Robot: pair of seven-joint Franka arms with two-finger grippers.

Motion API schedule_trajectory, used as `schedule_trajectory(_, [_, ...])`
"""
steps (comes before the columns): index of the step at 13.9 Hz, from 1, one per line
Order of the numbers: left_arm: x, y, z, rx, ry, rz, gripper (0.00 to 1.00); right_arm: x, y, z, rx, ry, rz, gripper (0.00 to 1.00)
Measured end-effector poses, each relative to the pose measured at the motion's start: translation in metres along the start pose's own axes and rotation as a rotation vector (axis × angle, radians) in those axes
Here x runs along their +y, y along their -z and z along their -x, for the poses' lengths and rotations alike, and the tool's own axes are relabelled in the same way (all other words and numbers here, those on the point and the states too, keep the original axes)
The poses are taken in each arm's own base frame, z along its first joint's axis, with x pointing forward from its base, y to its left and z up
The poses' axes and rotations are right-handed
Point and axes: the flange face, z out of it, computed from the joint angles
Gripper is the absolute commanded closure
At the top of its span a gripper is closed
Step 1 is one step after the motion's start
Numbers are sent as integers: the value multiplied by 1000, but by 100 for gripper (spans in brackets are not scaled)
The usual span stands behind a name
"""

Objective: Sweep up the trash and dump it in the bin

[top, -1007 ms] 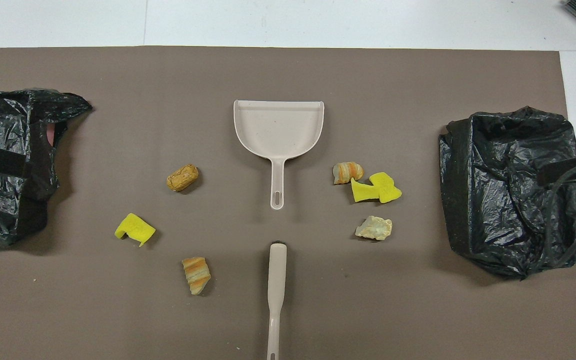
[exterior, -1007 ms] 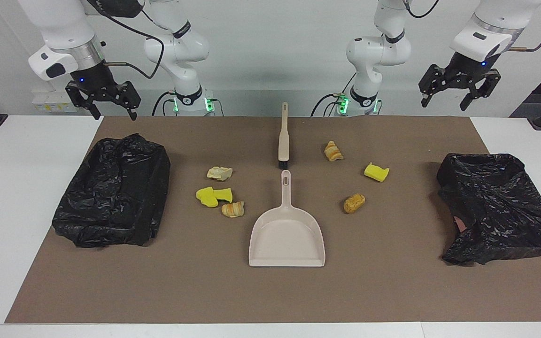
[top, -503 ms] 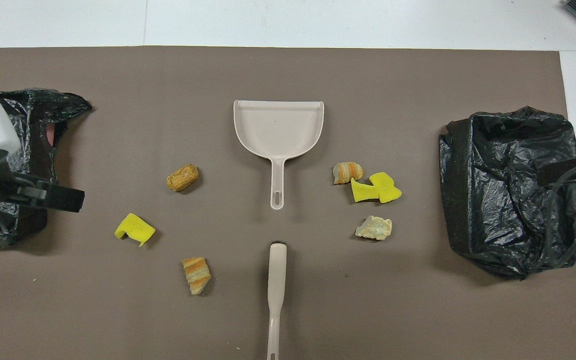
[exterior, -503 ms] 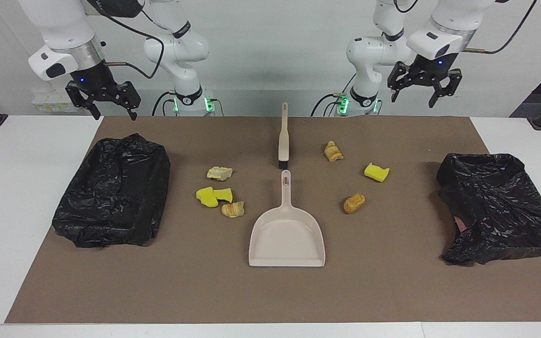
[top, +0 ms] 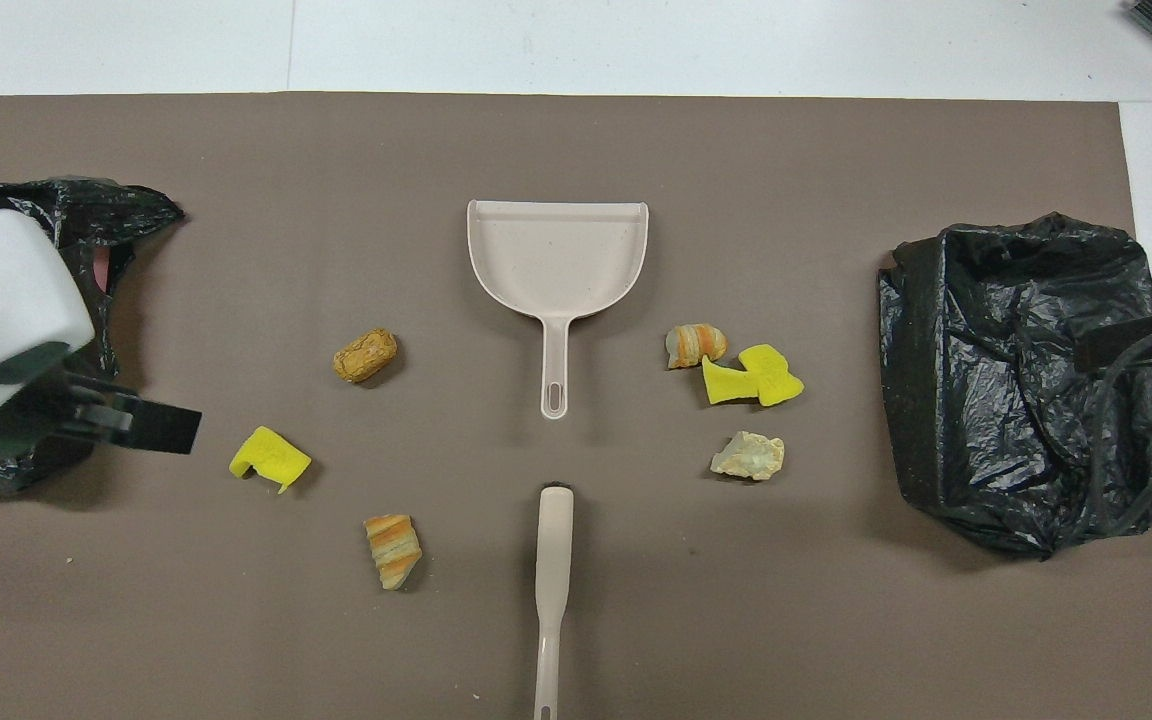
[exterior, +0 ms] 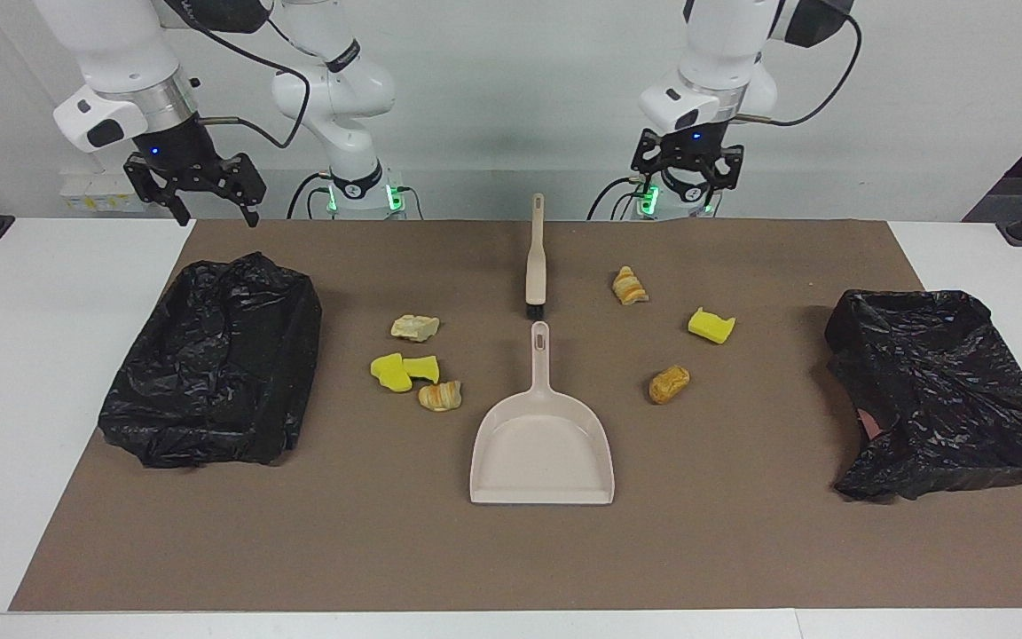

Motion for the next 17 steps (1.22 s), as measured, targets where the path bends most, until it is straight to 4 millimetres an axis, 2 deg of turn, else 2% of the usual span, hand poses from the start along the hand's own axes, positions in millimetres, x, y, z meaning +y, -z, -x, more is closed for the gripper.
schedule_trajectory(2, [37,-31,7,-18,-8,25,0,0,0,0,-1,0,0,0])
schedule_trajectory(6, [83,-78,26,-55,-33,38,0,0,1,1,0,0,0,0])
schedule_trajectory(13, [168,-176,71,-55,28,23,0,0,2,2,1,0,-1,0])
schedule_trajectory(15, [186,-198,84,-42,38,30,0,0,2,2,1,0,-1,0])
schedule_trajectory(17, [196,-219,94,-27,48,25,6,0,2,2,1,0,-1,0])
